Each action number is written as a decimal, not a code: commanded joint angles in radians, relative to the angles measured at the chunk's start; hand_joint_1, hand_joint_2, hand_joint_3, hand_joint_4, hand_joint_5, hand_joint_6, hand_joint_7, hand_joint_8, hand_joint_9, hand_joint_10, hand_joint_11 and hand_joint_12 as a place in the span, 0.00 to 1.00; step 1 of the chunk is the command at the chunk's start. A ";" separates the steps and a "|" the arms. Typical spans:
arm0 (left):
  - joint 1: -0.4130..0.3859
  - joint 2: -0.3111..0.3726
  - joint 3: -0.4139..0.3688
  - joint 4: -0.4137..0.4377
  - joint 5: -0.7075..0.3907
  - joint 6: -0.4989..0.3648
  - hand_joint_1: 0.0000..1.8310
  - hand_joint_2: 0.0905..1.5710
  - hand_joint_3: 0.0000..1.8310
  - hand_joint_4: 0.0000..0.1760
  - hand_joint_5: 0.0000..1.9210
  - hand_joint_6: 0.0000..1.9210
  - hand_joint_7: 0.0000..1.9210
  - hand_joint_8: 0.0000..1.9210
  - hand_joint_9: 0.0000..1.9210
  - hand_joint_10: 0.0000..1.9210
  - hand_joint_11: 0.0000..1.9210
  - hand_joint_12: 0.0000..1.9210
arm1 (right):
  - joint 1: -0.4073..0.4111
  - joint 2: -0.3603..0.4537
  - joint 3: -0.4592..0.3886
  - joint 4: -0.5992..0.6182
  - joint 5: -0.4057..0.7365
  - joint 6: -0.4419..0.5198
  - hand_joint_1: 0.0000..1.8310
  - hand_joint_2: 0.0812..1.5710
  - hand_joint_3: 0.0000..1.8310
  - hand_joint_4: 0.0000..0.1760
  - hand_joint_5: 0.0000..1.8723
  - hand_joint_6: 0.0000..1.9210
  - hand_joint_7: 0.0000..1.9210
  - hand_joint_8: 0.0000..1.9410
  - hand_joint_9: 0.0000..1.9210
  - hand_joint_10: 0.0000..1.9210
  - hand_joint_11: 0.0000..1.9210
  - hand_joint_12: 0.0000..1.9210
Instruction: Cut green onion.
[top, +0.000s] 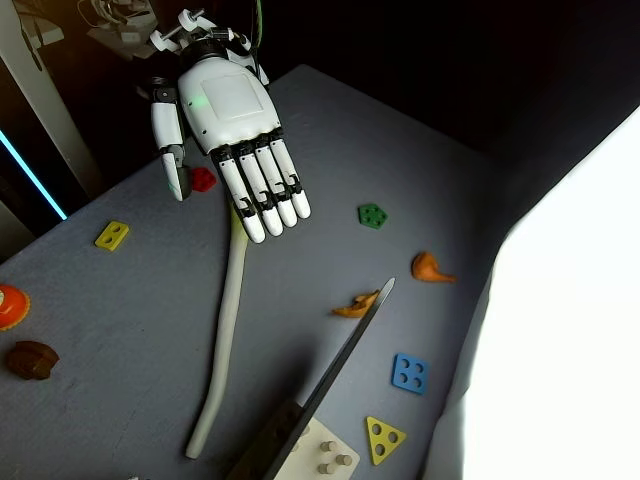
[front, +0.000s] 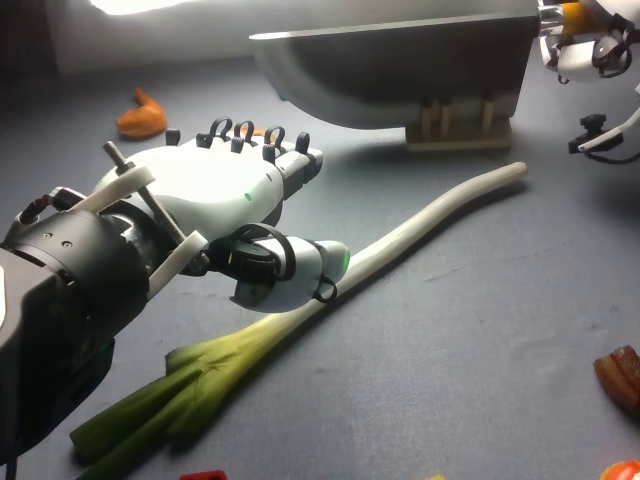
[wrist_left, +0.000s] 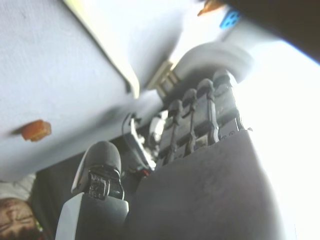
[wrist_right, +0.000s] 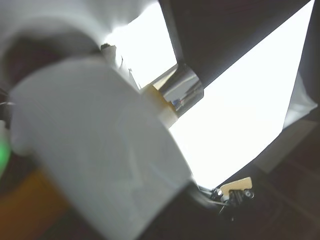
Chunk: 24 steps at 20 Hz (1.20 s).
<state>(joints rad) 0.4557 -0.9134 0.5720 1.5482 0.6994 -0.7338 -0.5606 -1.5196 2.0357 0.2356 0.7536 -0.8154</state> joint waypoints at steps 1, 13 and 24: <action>-0.012 0.004 -0.003 0.064 0.020 0.000 0.04 0.88 0.00 0.00 0.04 0.00 0.03 0.00 0.02 0.00 0.00 0.06 | 0.000 0.009 0.011 0.018 0.117 0.002 0.65 0.46 0.56 0.00 0.42 0.79 0.47 0.90 0.53 1.00 0.55 1.00; -0.011 0.004 0.002 0.068 0.021 0.000 0.04 0.88 0.00 0.00 0.02 0.00 0.03 0.00 0.02 0.00 0.00 0.05 | 0.006 0.012 0.013 0.009 0.117 0.002 0.44 0.62 0.00 0.04 0.05 0.01 0.10 0.00 0.06 0.18 0.00 0.50; -0.008 0.004 0.004 0.078 0.021 0.000 0.01 0.89 0.00 0.00 0.02 0.00 0.02 0.00 0.01 0.00 0.00 0.02 | -0.004 0.058 0.012 -0.083 0.086 0.137 0.38 0.56 0.00 0.16 0.00 0.00 0.00 0.00 0.00 0.00 0.00 0.00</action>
<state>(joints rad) 0.4561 -0.9134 0.5735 1.5555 0.6998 -0.7338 -0.5671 -1.4708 2.0377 0.1257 0.7246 -0.6830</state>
